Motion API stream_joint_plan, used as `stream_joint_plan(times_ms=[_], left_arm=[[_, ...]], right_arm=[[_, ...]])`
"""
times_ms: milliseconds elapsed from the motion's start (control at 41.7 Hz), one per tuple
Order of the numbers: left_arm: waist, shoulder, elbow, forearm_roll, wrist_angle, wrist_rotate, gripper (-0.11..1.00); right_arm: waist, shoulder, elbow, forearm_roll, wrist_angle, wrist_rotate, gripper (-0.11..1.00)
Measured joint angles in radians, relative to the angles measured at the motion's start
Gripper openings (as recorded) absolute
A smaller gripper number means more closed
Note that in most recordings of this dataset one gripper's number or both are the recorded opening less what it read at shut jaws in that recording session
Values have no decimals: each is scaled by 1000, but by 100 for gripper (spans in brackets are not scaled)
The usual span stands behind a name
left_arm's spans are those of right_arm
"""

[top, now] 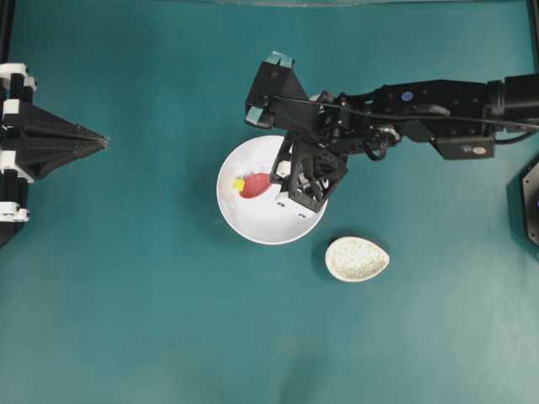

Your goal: Scoop the yellow hexagonal prism block from the bowl with a spoon using the right arm.

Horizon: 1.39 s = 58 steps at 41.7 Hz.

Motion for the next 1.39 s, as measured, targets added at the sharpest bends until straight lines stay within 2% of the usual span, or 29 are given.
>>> stream_joint_plan(times_ms=[480,1055,1391], left_arm=[[0,0,0,2,0,0,0],[0,0,0,0,-2,0,0],[0,0,0,0,0,0,0]], right_arm=[[21,-40,72,-2,-138,0,25],[43,-41,107,-2,-236,0,25],[55,-87,173,-2,-328,0,25]])
